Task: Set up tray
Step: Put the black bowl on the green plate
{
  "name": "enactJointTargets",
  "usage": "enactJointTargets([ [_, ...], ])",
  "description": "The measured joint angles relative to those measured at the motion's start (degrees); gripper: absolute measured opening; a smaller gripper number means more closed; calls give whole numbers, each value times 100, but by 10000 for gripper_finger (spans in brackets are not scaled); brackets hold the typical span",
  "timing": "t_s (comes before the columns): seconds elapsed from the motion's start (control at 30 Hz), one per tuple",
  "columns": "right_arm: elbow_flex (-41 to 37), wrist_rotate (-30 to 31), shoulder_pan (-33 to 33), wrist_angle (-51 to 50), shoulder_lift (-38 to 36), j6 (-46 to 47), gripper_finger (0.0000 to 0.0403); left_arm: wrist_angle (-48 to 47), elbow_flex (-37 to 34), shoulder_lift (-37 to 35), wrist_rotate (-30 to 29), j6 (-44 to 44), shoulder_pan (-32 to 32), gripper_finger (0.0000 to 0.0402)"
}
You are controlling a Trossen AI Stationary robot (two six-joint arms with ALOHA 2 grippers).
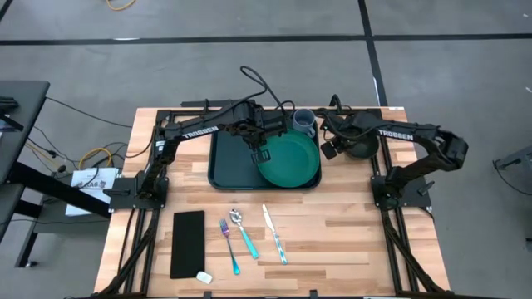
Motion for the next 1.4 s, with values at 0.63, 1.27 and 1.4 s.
enactJointTargets([
  [0.63,1,259,13,15,473,-199,9,0,0,0,-7,52,0,30],
  [1.27,244,-301,1571,-722,-1185,493,2,0,0,0,-167,163,25,30],
  [1.4,680,-461,2331,-667,-1225,142,1,1,0,0,-167,164,66,30],
])
